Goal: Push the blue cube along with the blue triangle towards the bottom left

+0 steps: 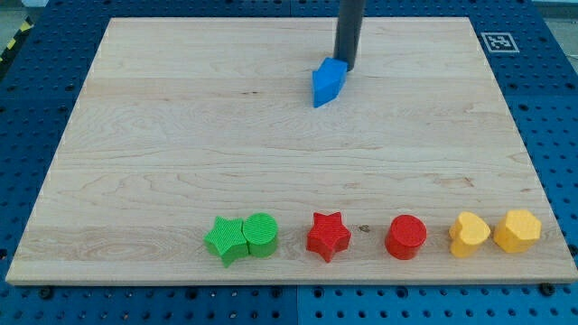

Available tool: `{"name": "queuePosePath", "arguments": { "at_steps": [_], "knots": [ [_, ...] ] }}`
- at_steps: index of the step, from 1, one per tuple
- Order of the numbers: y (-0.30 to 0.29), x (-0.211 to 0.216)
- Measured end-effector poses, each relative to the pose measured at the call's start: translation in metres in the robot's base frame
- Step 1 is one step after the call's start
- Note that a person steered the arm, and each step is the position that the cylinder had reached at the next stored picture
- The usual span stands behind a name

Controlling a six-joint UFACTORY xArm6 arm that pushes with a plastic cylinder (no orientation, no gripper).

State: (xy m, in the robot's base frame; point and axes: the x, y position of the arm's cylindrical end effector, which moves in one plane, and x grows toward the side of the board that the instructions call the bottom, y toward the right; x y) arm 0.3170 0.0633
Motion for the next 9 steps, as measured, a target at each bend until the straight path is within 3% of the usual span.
{"name": "queuePosePath", "arguments": {
  "at_steps": [2,5,9],
  "knots": [
    [-0.038,0.052],
    [-0.042,0.126],
    [-0.085,0.158]
  ]
}}
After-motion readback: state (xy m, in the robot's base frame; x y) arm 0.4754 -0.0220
